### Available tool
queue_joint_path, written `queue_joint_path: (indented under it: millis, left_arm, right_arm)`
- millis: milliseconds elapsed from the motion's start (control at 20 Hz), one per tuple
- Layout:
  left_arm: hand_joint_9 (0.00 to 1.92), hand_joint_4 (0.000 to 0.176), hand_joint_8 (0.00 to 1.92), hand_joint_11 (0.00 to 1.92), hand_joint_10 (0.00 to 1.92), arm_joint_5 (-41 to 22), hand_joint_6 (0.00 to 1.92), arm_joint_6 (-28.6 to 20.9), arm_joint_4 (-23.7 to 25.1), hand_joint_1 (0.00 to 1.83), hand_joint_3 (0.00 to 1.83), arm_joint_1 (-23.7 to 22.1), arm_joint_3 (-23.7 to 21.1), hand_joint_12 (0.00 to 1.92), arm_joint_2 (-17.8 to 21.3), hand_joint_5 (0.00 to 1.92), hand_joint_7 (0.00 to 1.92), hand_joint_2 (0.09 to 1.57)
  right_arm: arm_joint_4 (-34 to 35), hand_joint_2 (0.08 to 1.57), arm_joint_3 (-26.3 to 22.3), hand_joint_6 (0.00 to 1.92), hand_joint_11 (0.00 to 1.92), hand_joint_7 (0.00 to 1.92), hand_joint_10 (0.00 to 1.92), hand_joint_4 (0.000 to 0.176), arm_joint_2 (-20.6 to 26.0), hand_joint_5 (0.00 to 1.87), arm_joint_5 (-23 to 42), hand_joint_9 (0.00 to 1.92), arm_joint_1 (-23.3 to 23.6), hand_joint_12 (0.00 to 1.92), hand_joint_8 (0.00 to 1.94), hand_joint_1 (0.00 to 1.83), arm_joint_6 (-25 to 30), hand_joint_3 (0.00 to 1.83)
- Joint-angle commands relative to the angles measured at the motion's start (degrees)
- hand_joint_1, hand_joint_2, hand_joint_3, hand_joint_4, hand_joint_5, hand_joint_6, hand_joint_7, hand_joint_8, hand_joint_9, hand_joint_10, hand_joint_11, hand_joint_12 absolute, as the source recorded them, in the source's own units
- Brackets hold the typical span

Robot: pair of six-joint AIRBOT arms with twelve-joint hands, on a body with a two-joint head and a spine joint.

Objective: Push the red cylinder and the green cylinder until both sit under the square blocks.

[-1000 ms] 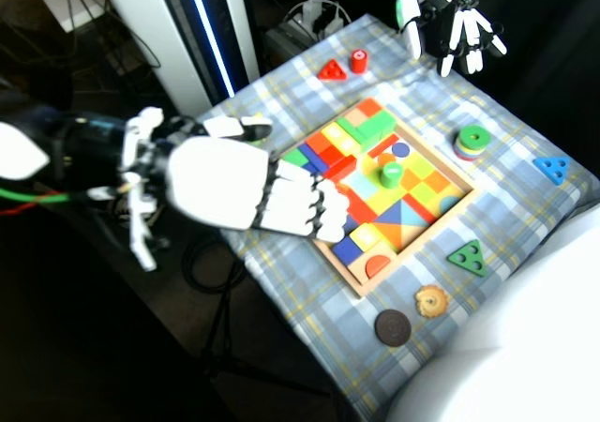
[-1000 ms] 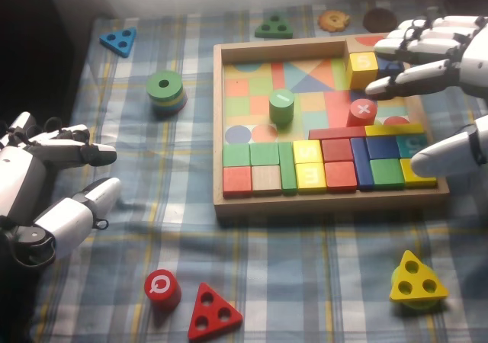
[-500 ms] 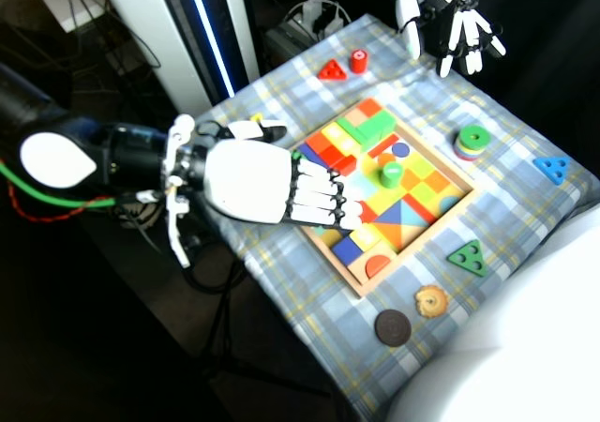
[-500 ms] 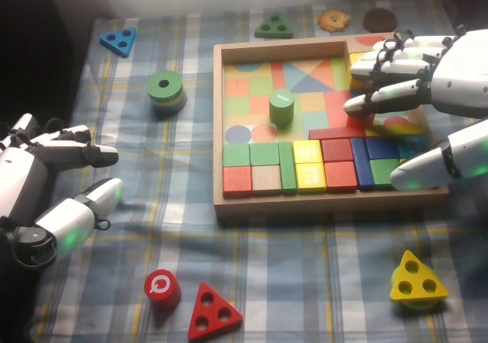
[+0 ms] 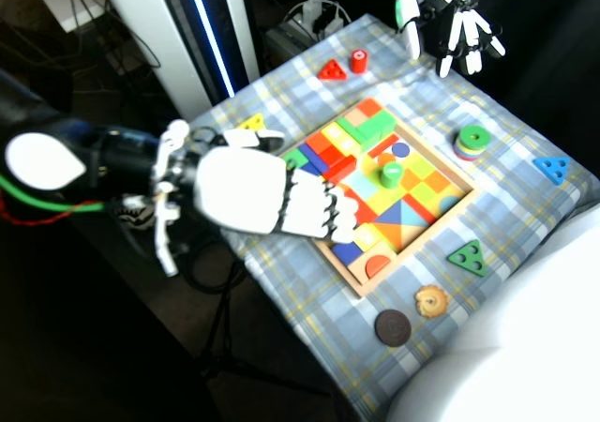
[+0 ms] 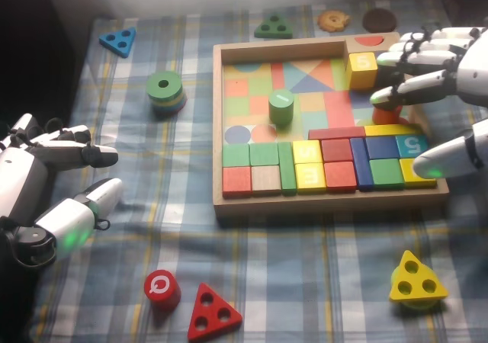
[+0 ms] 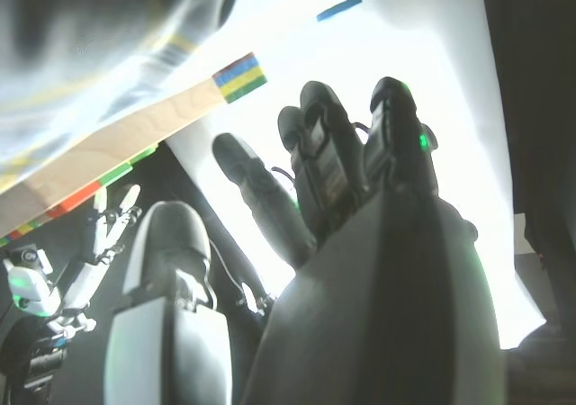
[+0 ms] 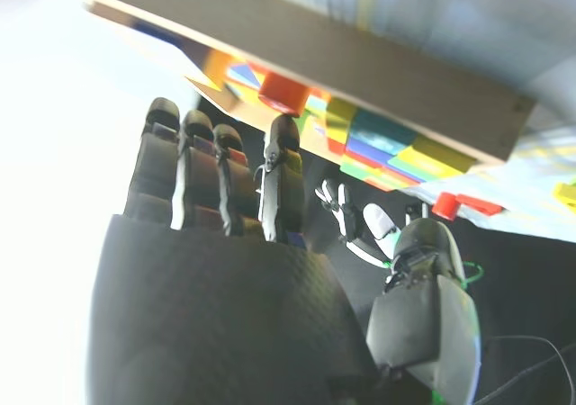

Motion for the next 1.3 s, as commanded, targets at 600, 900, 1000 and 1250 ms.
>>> queue_joint_path:
  millis: [600,900,1000,1250]
  left_arm:
    - [0.40,0.000,0.00,0.00,0.00,-6.14,0.00,-0.50,2.46,0.71,0.00,-0.46,0.19,0.00,0.41,0.92,0.49,1.25]
    - [0.40,0.000,0.00,0.00,0.01,-6.16,0.00,-0.50,2.44,0.71,0.00,-0.46,0.17,0.00,0.42,0.92,0.50,1.25]
    - [0.40,0.005,0.00,0.00,0.00,-6.19,0.00,-0.50,2.40,0.74,0.00,-0.45,0.15,0.00,0.42,0.92,0.50,1.24]
    - [0.39,0.011,0.00,0.00,0.00,-6.24,0.00,-0.50,2.33,0.69,0.01,-0.44,0.15,0.00,0.40,0.91,0.49,1.26]
  right_arm:
    - [1.61,0.88,-3.09,0.01,0.00,0.00,0.00,0.169,3.65,0.34,2.49,0.00,-1.28,0.00,0.00,0.00,0.58,0.00]
    - [4.22,0.89,-3.14,0.00,0.00,0.00,0.00,0.152,4.19,0.33,4.73,0.00,-0.80,0.00,0.00,0.00,0.24,0.00]
    - [5.94,0.90,-3.13,0.01,0.00,0.00,0.00,0.144,4.41,0.35,5.78,0.00,-0.73,0.00,0.00,0.00,-0.80,0.00]
    - [7.55,0.90,-3.14,0.00,0.00,0.00,0.00,0.150,4.79,0.35,7.96,0.00,0.35,0.00,0.00,0.00,-1.17,0.00]
